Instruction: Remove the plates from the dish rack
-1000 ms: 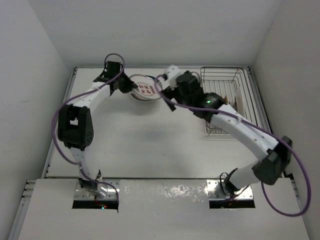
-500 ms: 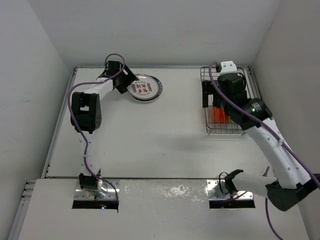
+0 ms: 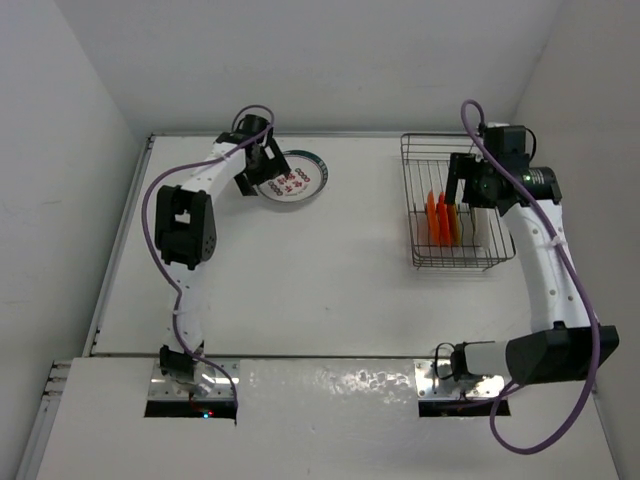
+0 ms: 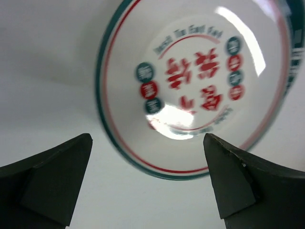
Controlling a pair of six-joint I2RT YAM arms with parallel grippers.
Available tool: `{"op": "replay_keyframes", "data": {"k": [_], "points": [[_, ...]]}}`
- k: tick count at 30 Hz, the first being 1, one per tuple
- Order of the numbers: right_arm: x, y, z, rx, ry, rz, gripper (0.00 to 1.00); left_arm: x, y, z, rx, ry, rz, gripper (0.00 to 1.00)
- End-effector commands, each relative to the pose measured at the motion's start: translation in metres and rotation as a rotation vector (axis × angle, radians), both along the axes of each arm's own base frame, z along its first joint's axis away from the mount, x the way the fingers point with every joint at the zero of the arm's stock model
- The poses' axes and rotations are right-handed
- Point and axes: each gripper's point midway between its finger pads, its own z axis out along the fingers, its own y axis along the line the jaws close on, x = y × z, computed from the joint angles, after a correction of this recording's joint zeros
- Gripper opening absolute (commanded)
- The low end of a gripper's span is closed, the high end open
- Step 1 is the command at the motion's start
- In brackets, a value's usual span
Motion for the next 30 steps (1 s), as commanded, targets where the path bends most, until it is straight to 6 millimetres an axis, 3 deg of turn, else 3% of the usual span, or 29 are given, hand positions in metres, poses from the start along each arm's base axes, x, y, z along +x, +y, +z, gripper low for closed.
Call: {"op": "replay_keyframes", "data": {"k": [1, 6, 8, 11, 12, 13, 14, 16, 17, 18, 19, 24, 30], "points": [[0.015, -0.004, 0.018, 0.022, -0.065, 0.047, 0.86, -0.024, 0.036, -0.003, 0.123, 0.099, -0.001, 1.00], [0.021, -0.028, 0.008, 0.014, -0.022, 0.007, 0.78, -0.037, 0.044, -0.012, 0.131, 0.152, -0.034, 1.00], [0.025, -0.034, 0.000, -0.004, 0.007, 0.014, 0.68, -0.042, 0.045, -0.007, 0.135, 0.161, -0.044, 1.00], [0.029, -0.043, -0.011, -0.040, 0.048, 0.010, 0.57, -0.049, 0.042, 0.017, 0.119, 0.116, -0.077, 1.00], [0.031, -0.044, -0.012, -0.038, 0.053, 0.015, 0.55, -0.050, 0.036, 0.039, 0.092, 0.066, -0.103, 1.00], [0.032, -0.047, -0.015, -0.037, 0.061, 0.016, 0.51, -0.056, 0.032, 0.042, 0.090, 0.057, -0.153, 1.00], [0.035, -0.050, -0.021, -0.035, 0.071, 0.015, 0.50, -0.059, 0.029, 0.059, 0.083, 0.017, -0.178, 1.00], [0.039, -0.060, -0.029, -0.047, 0.070, 0.002, 0.49, -0.078, 0.019, 0.061, 0.050, 0.044, -0.241, 1.00], [0.040, -0.064, -0.032, -0.052, 0.065, -0.004, 0.49, -0.085, 0.017, 0.072, 0.039, 0.022, -0.250, 1.00], [0.038, -0.070, -0.040, -0.049, 0.078, -0.013, 0.49, -0.101, 0.011, 0.063, 0.029, 0.053, -0.275, 1.00], [0.045, -0.070, -0.041, -0.028, 0.052, 0.004, 0.49, -0.106, 0.008, 0.076, 0.020, 0.014, -0.288, 1.00], [0.060, -0.065, -0.057, -0.003, 0.023, 0.089, 0.43, -0.141, 0.000, 0.066, 0.007, 0.046, -0.347, 1.00], [0.061, -0.074, -0.076, 0.060, -0.001, 0.082, 0.28, -0.148, 0.005, 0.075, 0.031, 0.040, -0.365, 1.00]]}}
